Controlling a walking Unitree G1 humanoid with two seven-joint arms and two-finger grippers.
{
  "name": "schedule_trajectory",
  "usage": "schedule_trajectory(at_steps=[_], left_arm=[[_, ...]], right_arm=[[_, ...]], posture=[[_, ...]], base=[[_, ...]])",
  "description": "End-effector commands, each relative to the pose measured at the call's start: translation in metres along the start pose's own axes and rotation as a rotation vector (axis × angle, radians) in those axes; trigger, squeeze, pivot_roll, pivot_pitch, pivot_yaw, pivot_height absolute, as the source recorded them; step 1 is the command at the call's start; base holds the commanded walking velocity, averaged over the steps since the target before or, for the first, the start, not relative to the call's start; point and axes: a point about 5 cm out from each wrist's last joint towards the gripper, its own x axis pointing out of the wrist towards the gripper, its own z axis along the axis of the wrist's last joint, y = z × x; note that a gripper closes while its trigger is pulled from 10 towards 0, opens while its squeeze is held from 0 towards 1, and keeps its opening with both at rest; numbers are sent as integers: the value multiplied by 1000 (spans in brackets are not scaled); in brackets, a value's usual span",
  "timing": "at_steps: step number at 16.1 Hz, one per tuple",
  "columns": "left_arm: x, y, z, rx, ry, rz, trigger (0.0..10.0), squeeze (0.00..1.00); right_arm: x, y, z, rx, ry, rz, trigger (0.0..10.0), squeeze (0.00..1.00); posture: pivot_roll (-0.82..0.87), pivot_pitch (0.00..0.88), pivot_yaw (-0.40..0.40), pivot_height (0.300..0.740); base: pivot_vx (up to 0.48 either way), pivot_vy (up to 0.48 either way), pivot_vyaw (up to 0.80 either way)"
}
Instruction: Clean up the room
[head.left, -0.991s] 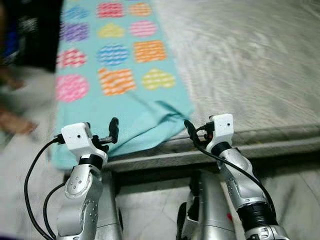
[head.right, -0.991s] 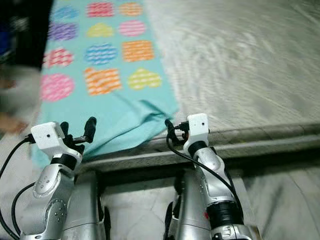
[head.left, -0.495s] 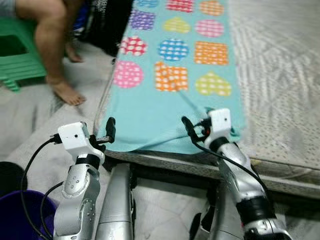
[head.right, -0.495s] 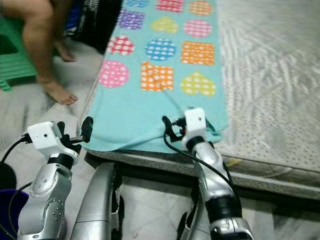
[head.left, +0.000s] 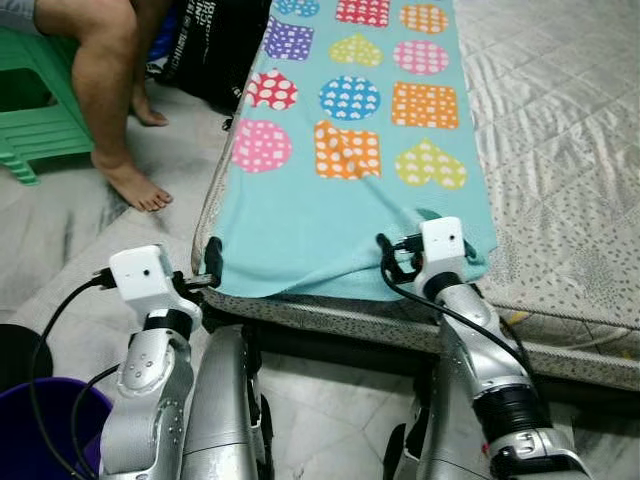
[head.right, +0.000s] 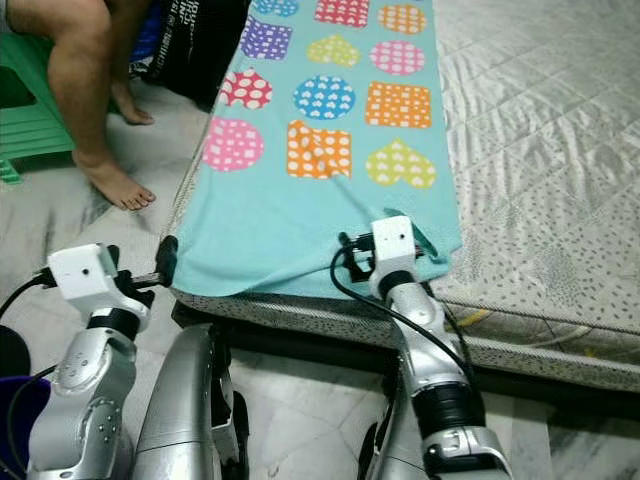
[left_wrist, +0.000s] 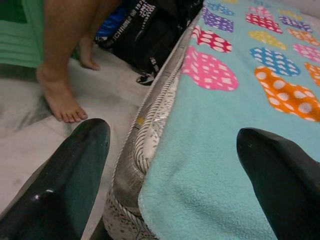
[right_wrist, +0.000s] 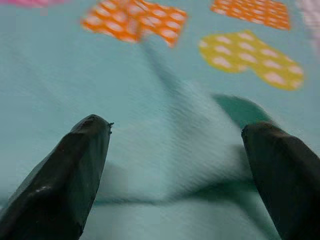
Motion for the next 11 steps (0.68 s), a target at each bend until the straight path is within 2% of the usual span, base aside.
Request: schedule_trajectory(at_steps=[1, 6, 8, 9, 10, 11], left_arm=[[-4, 4, -1, 22, 14, 25, 10000, 0], [-2, 4, -3, 37, 28, 32, 10000, 0], [-2, 6, -3, 42, 31, 41, 10000, 0], [-3, 6, -3, 42, 31, 43, 10000, 0], [-3, 6, -3, 42, 31, 44, 10000, 0], [-3, 7, -3, 43, 31, 46, 10000, 0]], right_arm=[[-4, -6, -13, -19, 60, -42, 10000, 0], [-6, -12, -19, -55, 97, -117, 10000, 0], [-3, -21, -21, -66, 123, -182, 10000, 0], [-2, -23, -22, -69, 134, -191, 9373, 0], [-2, -25, -23, -68, 144, -205, 3922, 0], [-2, -27, -25, -75, 154, -215, 0, 0]], posture=[[137, 269, -16, 518], [136, 270, -12, 518], [137, 269, -12, 518], [142, 267, -12, 518], [142, 267, -12, 518], [145, 266, -13, 518]], base=[[0, 0, 0], [0, 0, 0], [0, 0, 0], [0, 0, 0], [0, 0, 0], [0, 0, 0]])
